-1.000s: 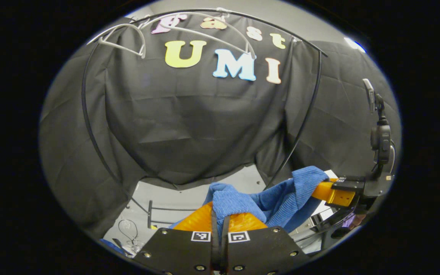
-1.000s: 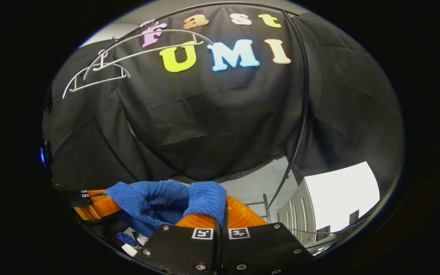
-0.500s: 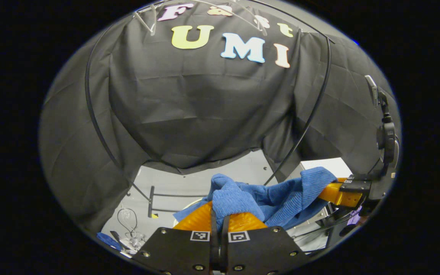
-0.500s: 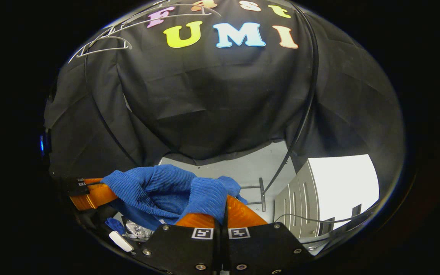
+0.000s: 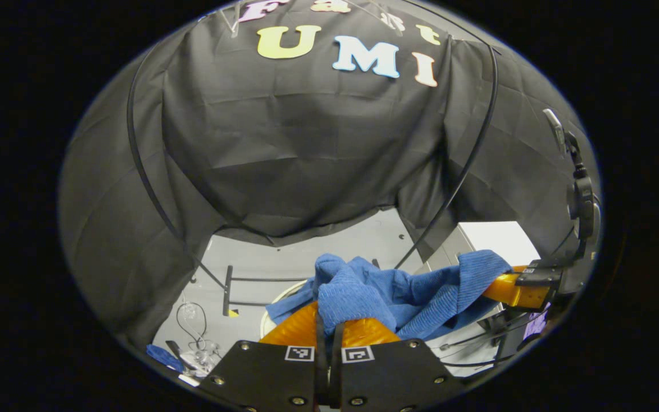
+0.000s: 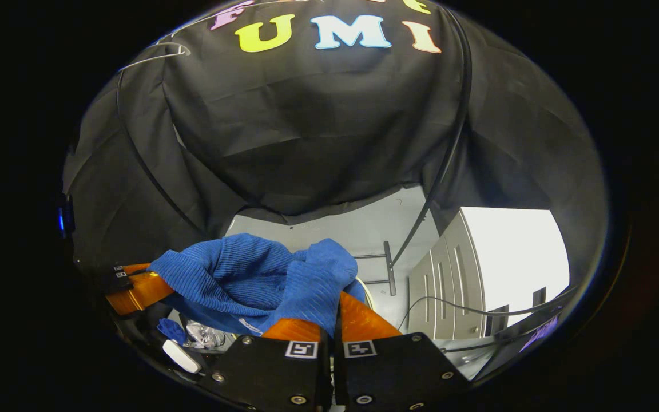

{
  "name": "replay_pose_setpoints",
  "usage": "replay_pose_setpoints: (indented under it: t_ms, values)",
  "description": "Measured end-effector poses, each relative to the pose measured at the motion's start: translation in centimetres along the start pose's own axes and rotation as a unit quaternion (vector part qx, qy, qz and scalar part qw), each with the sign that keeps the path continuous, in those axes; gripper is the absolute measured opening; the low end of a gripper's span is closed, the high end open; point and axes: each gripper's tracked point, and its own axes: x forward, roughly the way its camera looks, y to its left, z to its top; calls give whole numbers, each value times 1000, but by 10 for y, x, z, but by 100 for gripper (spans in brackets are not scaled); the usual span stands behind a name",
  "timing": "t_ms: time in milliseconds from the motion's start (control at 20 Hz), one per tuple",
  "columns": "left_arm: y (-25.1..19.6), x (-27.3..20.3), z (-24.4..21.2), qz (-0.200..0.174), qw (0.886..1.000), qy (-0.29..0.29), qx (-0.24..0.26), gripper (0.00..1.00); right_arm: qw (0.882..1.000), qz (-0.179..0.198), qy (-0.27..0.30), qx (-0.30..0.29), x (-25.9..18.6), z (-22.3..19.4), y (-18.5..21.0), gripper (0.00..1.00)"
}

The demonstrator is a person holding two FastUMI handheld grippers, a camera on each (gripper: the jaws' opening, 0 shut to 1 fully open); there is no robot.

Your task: Grasp the clothes on the hanger with both hands and then place them into the laundry hamper below.

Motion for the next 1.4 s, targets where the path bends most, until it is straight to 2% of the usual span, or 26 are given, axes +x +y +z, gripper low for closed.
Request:
replay_pose_setpoints:
  t_ms: [350,400,550,600,650,700,750,950,1050,1100,1250,1400]
  values:
    - [15,0,-19,11,1000,18,-11,0,1000,0,12,-4,0,-10,6,5]
    - [17,0,-22,13,1000,23,-10,3,1000,2,14,-3,-1,-12,7,5]
    - [20,2,-31,18,999,37,-13,7,1000,19,24,4,-6,-19,15,12]
    - [22,2,-34,22,999,43,-14,2,999,18,27,5,-9,-21,15,15]
    - [26,-1,-39,28,998,48,-15,14,999,20,29,6,-12,-22,16,21]
    - [28,-1,-42,30,998,52,-16,14,999,25,30,9,-14,-21,18,27]
    - [28,-5,-43,30,998,56,-18,20,999,29,28,14,-19,-23,20,34]
    - [30,-19,-37,26,998,49,-20,72,1000,17,15,4,-32,-12,18,91]
    - [38,-23,-35,37,998,42,-8,97,1000,14,-2,2,-41,0,16,92]
    - [38,-27,-31,37,999,38,-4,97,1000,11,-12,3,-46,7,14,95]
    - [35,-46,-15,29,999,17,-1,98,999,-6,-42,6,-63,24,1,95]
    - [28,-70,20,27,999,-21,27,97,997,-22,-75,22,-82,46,-16,95]
